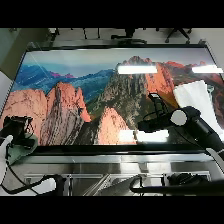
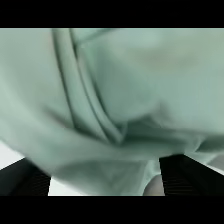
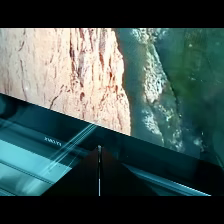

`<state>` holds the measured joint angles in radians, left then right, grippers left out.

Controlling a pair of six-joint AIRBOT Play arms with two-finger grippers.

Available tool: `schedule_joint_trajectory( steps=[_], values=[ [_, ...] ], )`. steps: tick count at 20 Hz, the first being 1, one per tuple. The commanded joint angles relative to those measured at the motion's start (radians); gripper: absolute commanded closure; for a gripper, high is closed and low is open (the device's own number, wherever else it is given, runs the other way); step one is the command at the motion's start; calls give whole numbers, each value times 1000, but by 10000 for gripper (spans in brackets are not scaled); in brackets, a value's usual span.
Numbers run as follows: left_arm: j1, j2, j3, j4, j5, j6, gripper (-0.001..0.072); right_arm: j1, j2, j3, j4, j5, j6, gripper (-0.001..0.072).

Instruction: Fold the shirts.

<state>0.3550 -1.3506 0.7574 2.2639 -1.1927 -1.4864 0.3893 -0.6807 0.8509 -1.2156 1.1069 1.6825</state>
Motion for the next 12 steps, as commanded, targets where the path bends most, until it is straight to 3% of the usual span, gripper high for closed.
schedule_joint_trajectory(
  steps=[1,2,6,12],
  values=[
    [55,-125,98,-13,-33,30,309,1,0,0,0,0,0,695],
    [55,-153,127,-14,-59,36,703,1,0,0,0,0,0,695],
    [8,-186,232,-27,-144,56,696,1,0,0,0,0,0,695],
    [-316,32,476,-468,-124,154,697,1,0,0,0,0,0,695]
  ],
)
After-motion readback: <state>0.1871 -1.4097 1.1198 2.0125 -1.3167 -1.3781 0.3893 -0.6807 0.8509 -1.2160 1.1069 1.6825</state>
